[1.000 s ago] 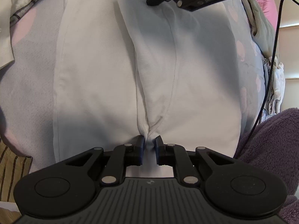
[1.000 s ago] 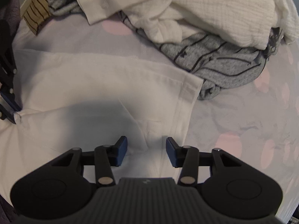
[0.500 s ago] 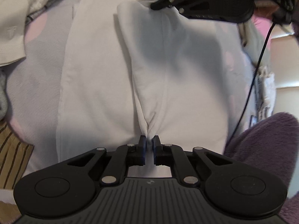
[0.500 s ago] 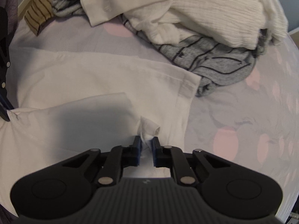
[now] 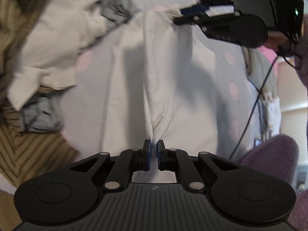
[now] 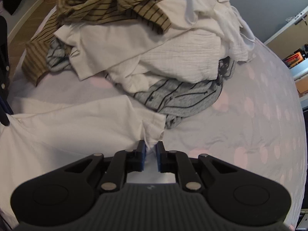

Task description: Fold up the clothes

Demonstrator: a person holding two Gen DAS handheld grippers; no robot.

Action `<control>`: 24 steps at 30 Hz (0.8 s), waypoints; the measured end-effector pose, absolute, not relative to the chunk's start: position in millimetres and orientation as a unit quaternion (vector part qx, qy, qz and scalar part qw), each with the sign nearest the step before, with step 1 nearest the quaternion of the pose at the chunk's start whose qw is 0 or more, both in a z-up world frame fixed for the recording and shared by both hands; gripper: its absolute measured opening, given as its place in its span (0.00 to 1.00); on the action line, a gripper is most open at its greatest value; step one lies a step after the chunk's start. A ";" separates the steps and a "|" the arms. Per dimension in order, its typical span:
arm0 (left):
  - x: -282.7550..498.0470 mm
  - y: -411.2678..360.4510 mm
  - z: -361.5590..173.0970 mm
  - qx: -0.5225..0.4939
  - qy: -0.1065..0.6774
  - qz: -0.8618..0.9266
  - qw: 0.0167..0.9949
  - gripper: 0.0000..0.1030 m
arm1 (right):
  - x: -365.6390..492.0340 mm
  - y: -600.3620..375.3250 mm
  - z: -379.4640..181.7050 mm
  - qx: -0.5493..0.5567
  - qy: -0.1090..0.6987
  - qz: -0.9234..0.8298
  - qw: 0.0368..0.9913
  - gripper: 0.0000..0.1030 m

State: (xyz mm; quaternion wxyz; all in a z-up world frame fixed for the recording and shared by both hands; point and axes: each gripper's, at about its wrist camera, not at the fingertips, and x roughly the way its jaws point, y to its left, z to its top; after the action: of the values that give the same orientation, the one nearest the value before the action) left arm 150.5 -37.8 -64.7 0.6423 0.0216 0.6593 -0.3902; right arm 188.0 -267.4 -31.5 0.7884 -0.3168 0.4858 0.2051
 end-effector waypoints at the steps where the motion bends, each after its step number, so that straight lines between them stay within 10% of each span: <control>1: 153.3 -37.8 -68.4 0.021 0.663 -0.385 0.641 0.04 | 192.2 -265.9 -35.2 -0.316 0.487 0.203 0.789 0.13; 16: 173.8 -51.2 -108.8 0.088 0.689 -0.332 0.637 0.08 | 229.2 -249.5 -94.1 -0.271 0.506 0.164 0.803 0.14; 24: 170.3 -48.9 -86.2 0.088 0.673 -0.332 0.655 0.12 | 207.7 -255.8 -73.7 -0.221 0.488 0.106 0.838 0.35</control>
State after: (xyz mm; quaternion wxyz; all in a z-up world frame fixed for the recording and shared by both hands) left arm 170.3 -48.9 -86.2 0.6553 0.0876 0.6728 -0.3320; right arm 207.7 -255.8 -73.7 0.8375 -0.2206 0.4885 0.1064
